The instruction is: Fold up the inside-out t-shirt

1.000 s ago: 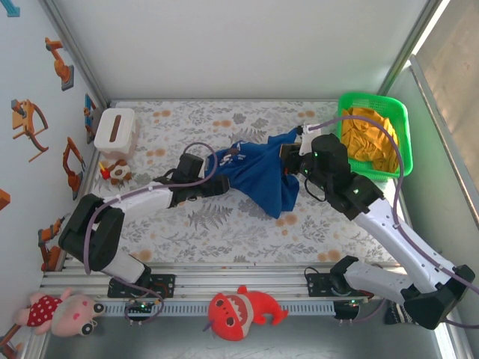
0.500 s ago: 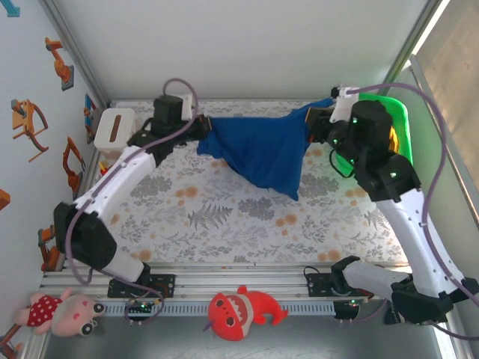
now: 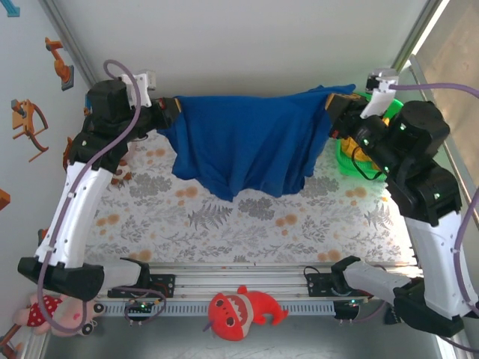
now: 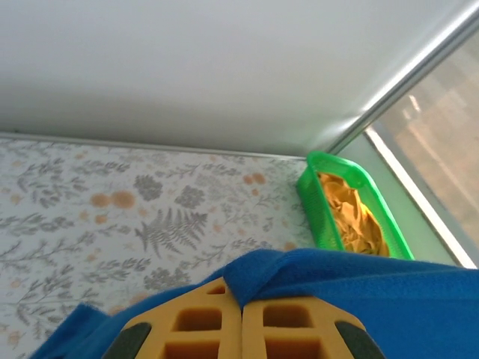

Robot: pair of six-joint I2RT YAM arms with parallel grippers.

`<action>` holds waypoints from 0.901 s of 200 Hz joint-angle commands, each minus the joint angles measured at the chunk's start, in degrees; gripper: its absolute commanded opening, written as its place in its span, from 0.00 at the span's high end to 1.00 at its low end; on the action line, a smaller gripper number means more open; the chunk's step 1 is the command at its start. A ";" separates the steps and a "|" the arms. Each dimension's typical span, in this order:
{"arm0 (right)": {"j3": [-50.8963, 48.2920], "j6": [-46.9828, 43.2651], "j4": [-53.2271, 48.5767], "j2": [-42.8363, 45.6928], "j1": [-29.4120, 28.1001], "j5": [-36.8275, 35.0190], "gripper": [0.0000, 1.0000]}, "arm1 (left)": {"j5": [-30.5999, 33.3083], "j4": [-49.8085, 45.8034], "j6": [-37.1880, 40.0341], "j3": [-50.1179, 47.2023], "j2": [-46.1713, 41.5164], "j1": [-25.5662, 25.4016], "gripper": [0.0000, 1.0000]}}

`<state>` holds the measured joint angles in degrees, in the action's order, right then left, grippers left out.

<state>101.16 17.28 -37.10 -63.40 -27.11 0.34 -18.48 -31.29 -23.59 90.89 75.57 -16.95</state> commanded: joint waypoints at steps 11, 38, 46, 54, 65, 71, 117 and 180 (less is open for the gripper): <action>-1.15 -2.08 2.94 -10.38 2.01 -3.33 1.00 | -2.61 2.14 1.09 -0.51 11.77 6.59 1.00; 0.79 -0.28 5.14 -21.48 6.34 -3.61 1.00 | -5.35 3.43 0.13 7.52 24.98 9.45 0.83; 1.36 0.50 5.44 -24.33 7.37 -2.97 0.99 | -5.60 3.13 0.40 10.03 28.14 9.70 0.64; 1.99 0.91 4.76 -26.84 8.20 -1.36 0.67 | -6.01 2.22 0.45 12.47 30.52 9.95 0.49; 2.07 1.23 2.90 -28.65 8.53 0.12 0.46 | -6.57 0.57 0.31 14.56 32.03 10.17 0.37; 0.76 1.59 2.70 -28.53 8.53 1.93 0.45 | -6.74 -0.47 0.19 14.72 31.91 10.18 0.33; -32.96 12.20 14.56 -13.99 4.62 6.78 0.47 | -5.70 1.92 -3.79 -8.61 15.19 8.54 0.23; -55.34 23.40 16.71 -10.14 -17.30 -6.93 0.45 | 11.10 -0.62 -7.67 -38.20 -3.98 -6.19 0.23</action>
<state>48.97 34.00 -22.09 -72.75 -38.74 1.15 -15.18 -29.76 -28.08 59.42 73.71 -19.25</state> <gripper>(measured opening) 0.549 0.770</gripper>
